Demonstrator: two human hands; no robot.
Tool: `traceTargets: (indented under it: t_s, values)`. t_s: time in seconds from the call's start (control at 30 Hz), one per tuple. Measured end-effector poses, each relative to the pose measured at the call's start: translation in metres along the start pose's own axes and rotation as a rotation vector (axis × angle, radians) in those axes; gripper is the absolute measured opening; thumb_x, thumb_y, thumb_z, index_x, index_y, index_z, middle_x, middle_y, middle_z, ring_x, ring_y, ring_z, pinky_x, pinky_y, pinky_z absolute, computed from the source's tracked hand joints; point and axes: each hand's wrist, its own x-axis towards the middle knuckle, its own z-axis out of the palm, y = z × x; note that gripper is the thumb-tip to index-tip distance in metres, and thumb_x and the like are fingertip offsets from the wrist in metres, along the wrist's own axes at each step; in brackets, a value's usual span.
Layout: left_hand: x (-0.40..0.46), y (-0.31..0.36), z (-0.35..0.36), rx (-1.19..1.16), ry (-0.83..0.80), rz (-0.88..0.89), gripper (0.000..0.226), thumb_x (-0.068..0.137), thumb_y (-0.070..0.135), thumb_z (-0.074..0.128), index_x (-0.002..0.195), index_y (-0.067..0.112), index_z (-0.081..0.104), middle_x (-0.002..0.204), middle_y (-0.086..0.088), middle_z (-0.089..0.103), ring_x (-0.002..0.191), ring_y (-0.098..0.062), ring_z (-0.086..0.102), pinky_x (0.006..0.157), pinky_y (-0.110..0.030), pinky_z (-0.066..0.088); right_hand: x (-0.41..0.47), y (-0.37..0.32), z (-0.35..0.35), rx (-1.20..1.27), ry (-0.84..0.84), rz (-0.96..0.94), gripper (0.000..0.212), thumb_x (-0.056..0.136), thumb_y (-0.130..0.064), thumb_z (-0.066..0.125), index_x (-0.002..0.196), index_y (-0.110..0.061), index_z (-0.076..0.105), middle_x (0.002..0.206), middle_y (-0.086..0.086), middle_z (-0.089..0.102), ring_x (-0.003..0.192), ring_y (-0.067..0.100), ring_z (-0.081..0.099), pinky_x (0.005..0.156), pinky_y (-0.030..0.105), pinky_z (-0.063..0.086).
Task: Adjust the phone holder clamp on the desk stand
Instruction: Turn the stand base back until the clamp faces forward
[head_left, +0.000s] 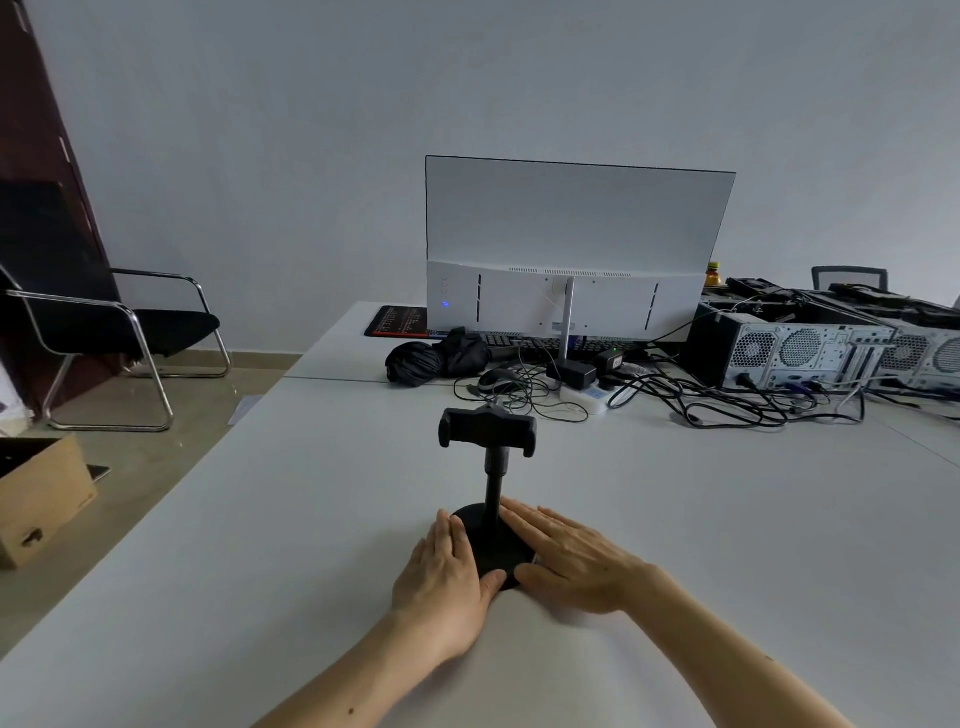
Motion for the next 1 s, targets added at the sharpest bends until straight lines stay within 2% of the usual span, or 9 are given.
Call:
traceTargets:
  t_s: [0.27, 0.53, 0.73, 0.83, 1.0]
  values:
    - [0.000, 0.006, 0.006, 0.053, 0.044, -0.054, 0.085, 0.096, 0.056, 0.026, 0.148, -0.002, -0.007, 0.161, -0.021, -0.004, 0.150, -0.031, 0.007, 0.120, -0.035, 0.010, 0.001, 0.009, -0.001, -0.027, 0.001, -0.025, 0.065, 0.100, -0.052, 0.024, 0.153, -0.030, -0.006, 0.163, -0.013, -0.005, 0.148, -0.001, -0.003, 0.120, 0.023, -0.004]
    - [0.000, 0.002, 0.002, 0.028, 0.035, -0.034, 0.085, 0.094, 0.059, 0.026, 0.149, 0.001, -0.005, 0.162, -0.019, -0.003, 0.150, -0.029, 0.007, 0.120, -0.035, 0.011, -0.002, 0.006, -0.001, 0.002, -0.005, 0.001, 0.063, 0.100, -0.050, 0.023, 0.153, -0.031, -0.007, 0.162, -0.013, -0.007, 0.146, -0.003, -0.005, 0.117, 0.019, -0.007]
    - [0.010, -0.013, -0.003, -0.012, -0.001, 0.037, 0.086, 0.093, 0.061, 0.023, 0.149, 0.004, -0.009, 0.161, -0.016, -0.014, 0.150, -0.027, -0.004, 0.119, -0.033, 0.001, -0.007, 0.001, 0.000, -0.002, 0.042, 0.045, 0.068, 0.098, -0.058, 0.021, 0.153, -0.028, -0.008, 0.162, -0.012, -0.009, 0.136, -0.010, -0.016, 0.102, 0.005, -0.019]
    - [0.016, -0.019, -0.004, -0.031, -0.048, 0.101, 0.086, 0.093, 0.062, 0.023, 0.149, 0.006, -0.011, 0.161, -0.013, -0.018, 0.150, -0.024, -0.008, 0.119, -0.032, -0.002, -0.007, -0.006, 0.001, 0.008, 0.053, 0.050, 0.073, 0.097, -0.062, 0.020, 0.153, -0.026, -0.009, 0.163, -0.009, -0.010, 0.139, -0.006, -0.016, 0.106, 0.008, -0.018]
    - [0.017, -0.027, -0.005, -0.053, -0.086, 0.172, 0.084, 0.095, 0.058, 0.025, 0.149, 0.007, -0.013, 0.160, -0.011, -0.021, 0.149, -0.020, -0.013, 0.115, -0.027, -0.008, -0.002, -0.017, 0.009, 0.019, 0.054, 0.087, 0.075, 0.096, -0.062, 0.021, 0.154, -0.020, -0.004, 0.164, -0.004, -0.007, 0.149, 0.007, -0.008, 0.118, 0.021, -0.007]
